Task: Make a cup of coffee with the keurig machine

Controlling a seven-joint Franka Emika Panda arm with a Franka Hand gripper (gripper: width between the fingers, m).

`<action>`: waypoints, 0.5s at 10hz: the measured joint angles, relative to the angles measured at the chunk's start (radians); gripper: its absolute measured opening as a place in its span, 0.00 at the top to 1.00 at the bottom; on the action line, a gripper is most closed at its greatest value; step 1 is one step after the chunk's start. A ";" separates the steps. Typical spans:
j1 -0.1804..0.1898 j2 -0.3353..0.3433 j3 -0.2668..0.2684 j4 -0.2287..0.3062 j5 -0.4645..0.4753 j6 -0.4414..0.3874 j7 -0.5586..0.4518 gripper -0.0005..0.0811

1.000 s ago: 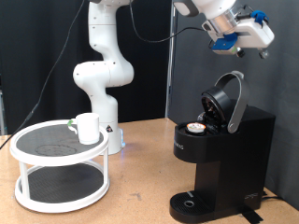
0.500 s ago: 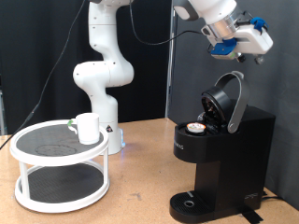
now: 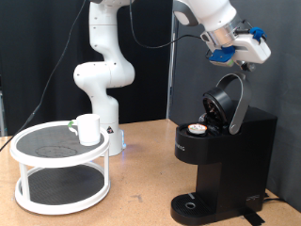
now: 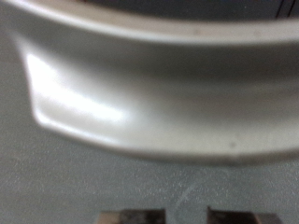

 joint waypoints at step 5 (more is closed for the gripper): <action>-0.006 -0.001 -0.007 -0.024 -0.015 0.001 -0.003 0.99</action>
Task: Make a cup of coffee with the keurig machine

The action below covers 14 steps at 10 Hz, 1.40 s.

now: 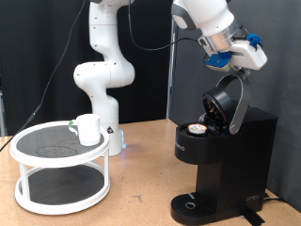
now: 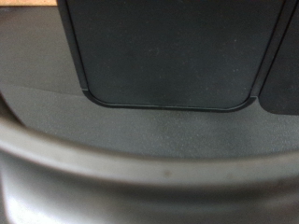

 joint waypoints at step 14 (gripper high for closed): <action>-0.129 -0.075 -0.113 -0.075 -0.170 -0.109 -0.097 0.99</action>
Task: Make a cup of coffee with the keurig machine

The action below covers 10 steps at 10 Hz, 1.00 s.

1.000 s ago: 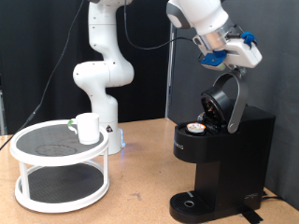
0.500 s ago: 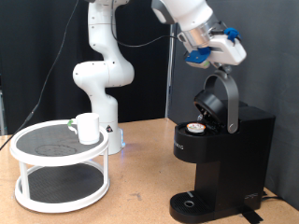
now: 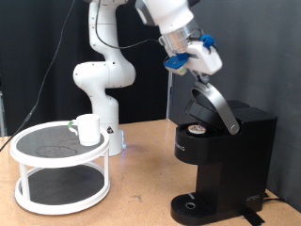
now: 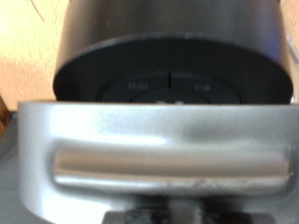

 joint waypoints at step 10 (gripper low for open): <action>-0.033 0.071 0.008 -0.128 -0.097 0.165 -0.003 0.99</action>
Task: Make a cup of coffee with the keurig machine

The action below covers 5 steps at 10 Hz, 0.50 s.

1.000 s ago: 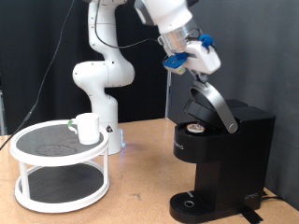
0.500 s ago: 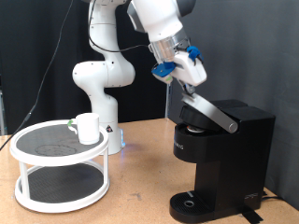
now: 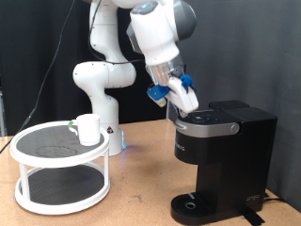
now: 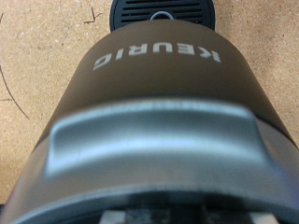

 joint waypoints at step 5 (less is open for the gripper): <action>0.000 0.004 0.008 -0.001 0.017 0.027 -0.010 0.99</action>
